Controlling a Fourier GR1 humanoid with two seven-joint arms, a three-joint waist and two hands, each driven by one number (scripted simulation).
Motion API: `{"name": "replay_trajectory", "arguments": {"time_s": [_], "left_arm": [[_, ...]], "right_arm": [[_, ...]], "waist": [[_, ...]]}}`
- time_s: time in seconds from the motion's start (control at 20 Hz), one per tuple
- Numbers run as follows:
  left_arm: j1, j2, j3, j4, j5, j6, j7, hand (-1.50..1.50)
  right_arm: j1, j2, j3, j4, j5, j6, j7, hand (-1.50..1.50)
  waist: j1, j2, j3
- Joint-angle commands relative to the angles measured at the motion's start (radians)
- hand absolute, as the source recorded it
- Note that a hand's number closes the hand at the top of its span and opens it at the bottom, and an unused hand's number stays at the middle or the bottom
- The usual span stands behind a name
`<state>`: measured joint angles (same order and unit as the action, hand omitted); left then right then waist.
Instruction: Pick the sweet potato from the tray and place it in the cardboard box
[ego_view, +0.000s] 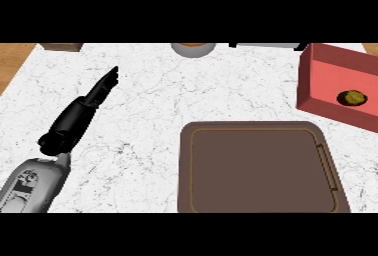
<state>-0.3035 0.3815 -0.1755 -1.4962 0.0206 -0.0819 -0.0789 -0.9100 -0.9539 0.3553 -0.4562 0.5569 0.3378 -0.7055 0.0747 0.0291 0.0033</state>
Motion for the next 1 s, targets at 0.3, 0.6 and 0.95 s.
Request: {"name": "replay_trajectory", "arguments": {"time_s": [0.3,0.6,0.95], "left_arm": [[0.013,0.001,0.010,-0.013,0.005,-0.011,0.000,0.00],[0.006,-0.027,-0.002,0.005,-0.021,0.020,-0.012,0.00],[-0.024,-0.026,-0.003,0.008,-0.022,0.003,-0.002,0.00]], "right_arm": [[-0.083,0.102,-0.195,0.162,-0.220,0.114,-0.243,-1.50],[-0.152,0.140,-0.421,0.331,-0.490,0.331,-0.024,-1.50],[-0.161,0.046,-0.534,0.411,-0.596,0.356,0.118,-1.50]], "waist": [[-0.003,-0.005,0.005],[-0.003,0.003,0.003],[0.001,0.017,0.006]]}}
